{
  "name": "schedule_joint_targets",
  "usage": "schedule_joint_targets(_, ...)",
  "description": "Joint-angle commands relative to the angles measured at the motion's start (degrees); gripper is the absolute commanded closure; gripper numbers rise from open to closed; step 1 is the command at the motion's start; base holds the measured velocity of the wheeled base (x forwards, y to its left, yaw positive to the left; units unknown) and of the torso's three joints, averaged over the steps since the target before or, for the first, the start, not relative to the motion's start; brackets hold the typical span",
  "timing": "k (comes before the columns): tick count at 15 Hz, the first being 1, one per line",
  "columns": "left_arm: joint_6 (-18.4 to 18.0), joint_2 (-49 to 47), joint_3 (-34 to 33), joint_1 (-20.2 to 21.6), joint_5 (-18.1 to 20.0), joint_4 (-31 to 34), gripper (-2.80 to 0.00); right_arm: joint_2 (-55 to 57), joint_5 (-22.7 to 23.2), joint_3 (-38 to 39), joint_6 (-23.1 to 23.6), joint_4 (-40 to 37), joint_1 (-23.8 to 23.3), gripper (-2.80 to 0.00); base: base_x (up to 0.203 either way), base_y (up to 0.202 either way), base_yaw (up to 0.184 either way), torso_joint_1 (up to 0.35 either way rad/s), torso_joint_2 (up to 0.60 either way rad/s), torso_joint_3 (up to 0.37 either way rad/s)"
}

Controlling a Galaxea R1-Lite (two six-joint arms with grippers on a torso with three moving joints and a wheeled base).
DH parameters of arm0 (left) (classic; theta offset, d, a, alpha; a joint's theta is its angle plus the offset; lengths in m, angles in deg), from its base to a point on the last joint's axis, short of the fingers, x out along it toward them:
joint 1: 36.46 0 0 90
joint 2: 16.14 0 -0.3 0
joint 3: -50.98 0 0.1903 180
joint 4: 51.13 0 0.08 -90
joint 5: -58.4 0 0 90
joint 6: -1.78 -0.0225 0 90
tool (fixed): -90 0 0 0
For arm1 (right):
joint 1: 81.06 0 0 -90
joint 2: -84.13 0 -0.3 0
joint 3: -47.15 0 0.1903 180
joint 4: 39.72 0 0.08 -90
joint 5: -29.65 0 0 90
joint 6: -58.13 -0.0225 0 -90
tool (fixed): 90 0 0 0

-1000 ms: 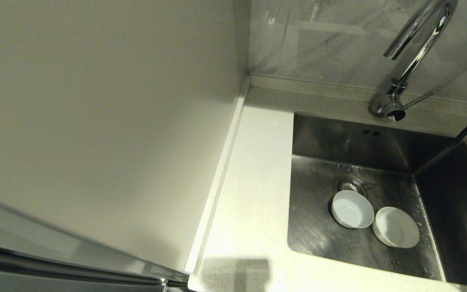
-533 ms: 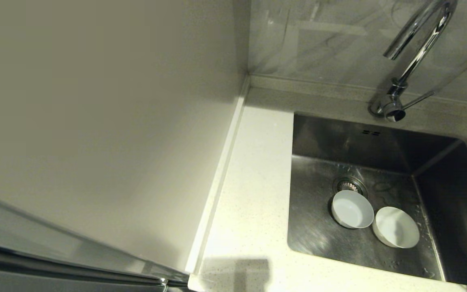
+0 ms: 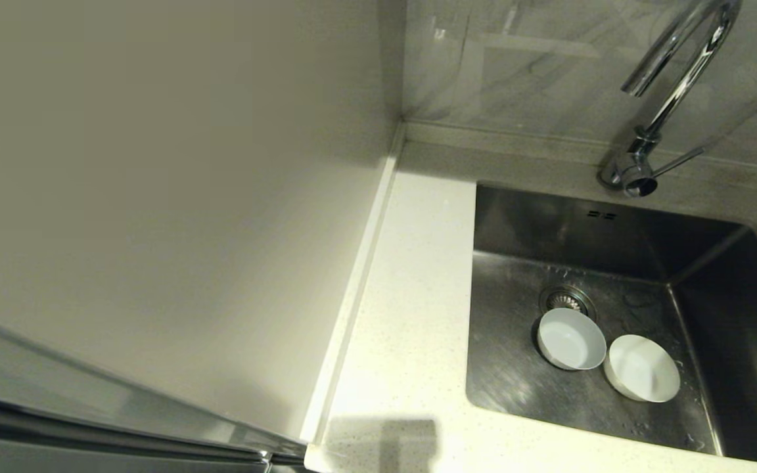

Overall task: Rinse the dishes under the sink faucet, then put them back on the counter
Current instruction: Put a bowl back to the table from the sink

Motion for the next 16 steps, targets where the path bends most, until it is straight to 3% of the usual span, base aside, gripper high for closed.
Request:
schedule_joint_targets(1,0.0,0.2,0.0,0.0,0.0,0.0,0.00,1.3,-0.1,-0.7,0.6,-0.2,-0.1,0.00,0.000,0.000,0.000,0.000,0.00,0.000)
schedule_joint_targets(2,0.0,0.2,0.0,0.0,-0.1,0.0,0.00,1.4,-0.1,-0.7,2.0,-0.1,-0.1,-2.80,0.000,0.000,0.000,0.000,0.00,0.000)
schedule_joint_targets(9,0.0,0.2,0.0,0.0,0.0,0.0,0.00,-5.1,0.1,1.2,0.1,-0.1,-0.4,-2.80,0.000,0.000,0.000,0.000,0.00,0.000)
schedule_joint_targets(13,0.0,0.2,0.0,0.0,0.0,0.0,0.00,-21.3,8.8,10.7,-0.6,-6.0,1.1,-2.80,0.000,0.000,0.000,0.000,0.00,0.000)
schedule_joint_targets(16,0.0,0.2,0.0,0.0,0.0,0.0,0.00,-27.5,19.1,22.9,1.4,-11.0,3.0,-2.80,0.000,0.000,0.000,0.000,0.00,0.000)
